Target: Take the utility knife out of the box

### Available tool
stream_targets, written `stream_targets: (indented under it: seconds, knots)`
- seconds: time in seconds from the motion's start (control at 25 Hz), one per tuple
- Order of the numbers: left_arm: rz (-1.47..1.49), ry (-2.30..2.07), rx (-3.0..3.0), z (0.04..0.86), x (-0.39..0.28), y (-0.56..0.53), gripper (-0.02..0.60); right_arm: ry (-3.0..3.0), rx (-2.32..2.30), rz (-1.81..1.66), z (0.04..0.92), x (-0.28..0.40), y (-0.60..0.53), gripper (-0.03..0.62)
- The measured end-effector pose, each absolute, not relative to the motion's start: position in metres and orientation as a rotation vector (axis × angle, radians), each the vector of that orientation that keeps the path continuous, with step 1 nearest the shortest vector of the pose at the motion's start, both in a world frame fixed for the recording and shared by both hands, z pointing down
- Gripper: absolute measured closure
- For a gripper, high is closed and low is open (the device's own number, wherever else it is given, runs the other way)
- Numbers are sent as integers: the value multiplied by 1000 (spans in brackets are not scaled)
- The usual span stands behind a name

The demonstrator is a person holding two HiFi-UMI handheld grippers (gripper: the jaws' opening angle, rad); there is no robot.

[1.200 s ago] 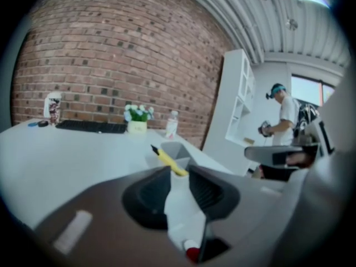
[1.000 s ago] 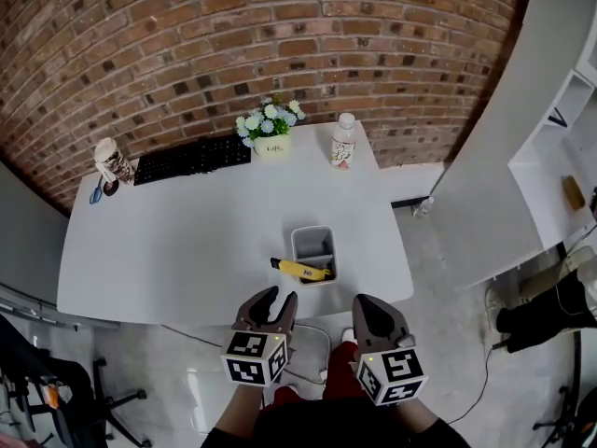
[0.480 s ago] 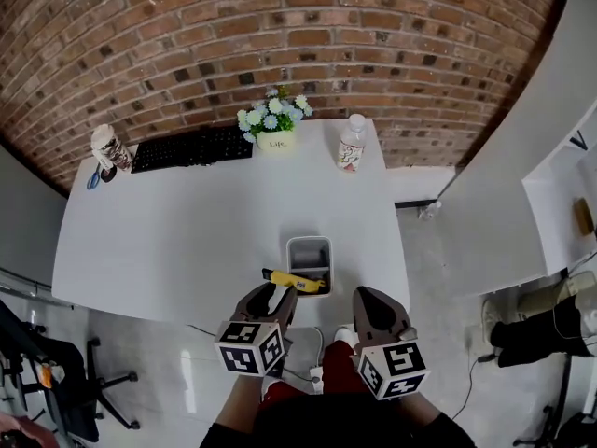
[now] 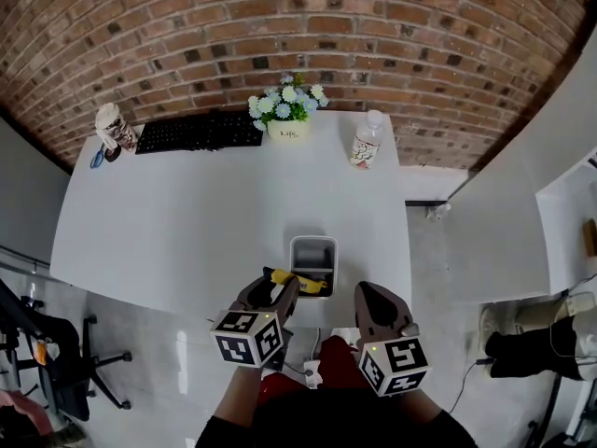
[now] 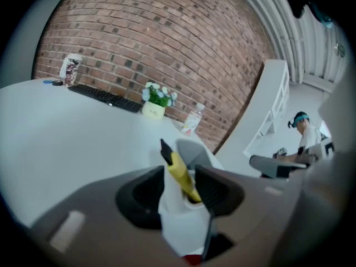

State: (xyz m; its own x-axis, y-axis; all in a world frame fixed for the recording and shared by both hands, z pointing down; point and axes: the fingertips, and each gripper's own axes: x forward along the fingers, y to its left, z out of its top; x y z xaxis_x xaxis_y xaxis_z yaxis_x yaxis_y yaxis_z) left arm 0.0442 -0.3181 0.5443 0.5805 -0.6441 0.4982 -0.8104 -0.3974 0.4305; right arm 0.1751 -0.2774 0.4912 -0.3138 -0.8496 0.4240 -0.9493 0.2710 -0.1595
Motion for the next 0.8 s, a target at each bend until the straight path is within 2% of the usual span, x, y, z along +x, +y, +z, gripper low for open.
stream_targets:
  seconds: [0.16, 0.32, 0.8]
  knots:
    - [325, -1157, 2155, 545, 46, -322, 419, -2294, 1631, 578, 495, 174, -281, 586]
    - [323, -1165, 2159, 545, 48, -321, 459, -2294, 1609, 585, 499, 175, -284, 586]
    - [272, -1173, 2169, 537, 52, -320, 488, -2307, 1561, 594, 503, 175, -283, 586]
